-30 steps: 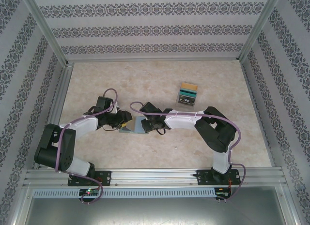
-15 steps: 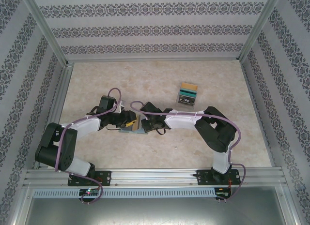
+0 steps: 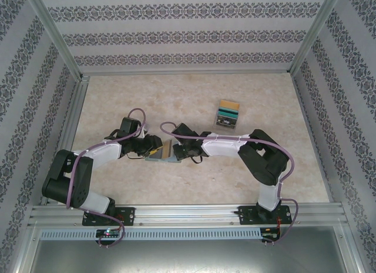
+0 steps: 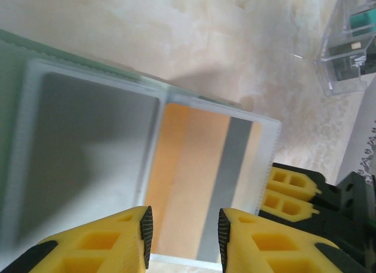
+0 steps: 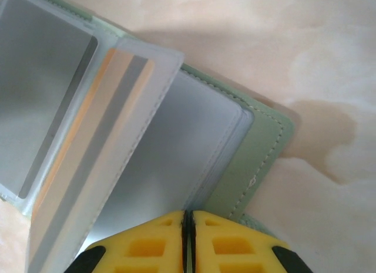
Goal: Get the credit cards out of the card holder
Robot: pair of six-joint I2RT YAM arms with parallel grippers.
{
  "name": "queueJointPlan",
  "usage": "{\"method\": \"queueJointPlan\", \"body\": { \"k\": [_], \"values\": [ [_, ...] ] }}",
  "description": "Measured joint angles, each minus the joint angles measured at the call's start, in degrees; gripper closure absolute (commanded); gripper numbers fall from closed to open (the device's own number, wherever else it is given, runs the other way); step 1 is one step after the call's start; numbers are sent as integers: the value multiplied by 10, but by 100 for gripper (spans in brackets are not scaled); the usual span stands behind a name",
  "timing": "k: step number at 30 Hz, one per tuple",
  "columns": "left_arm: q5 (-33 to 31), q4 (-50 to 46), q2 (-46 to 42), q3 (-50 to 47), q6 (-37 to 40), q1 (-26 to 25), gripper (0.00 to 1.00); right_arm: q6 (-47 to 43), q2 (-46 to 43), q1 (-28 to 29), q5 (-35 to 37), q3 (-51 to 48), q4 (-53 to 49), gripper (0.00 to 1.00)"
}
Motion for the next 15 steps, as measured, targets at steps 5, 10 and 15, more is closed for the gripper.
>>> {"method": "queueJointPlan", "body": {
  "k": [5,10,15],
  "values": [
    [-9,-3,0,0,0,3,63,1,-3,-10,9,2,-6,87],
    [-10,-3,7,0,0,4,64,2,-9,-9,13,9,-10,87],
    [-3,1,26,0,-2,4,67,2,-9,-9,8,30,-10,89]
  ]
}}
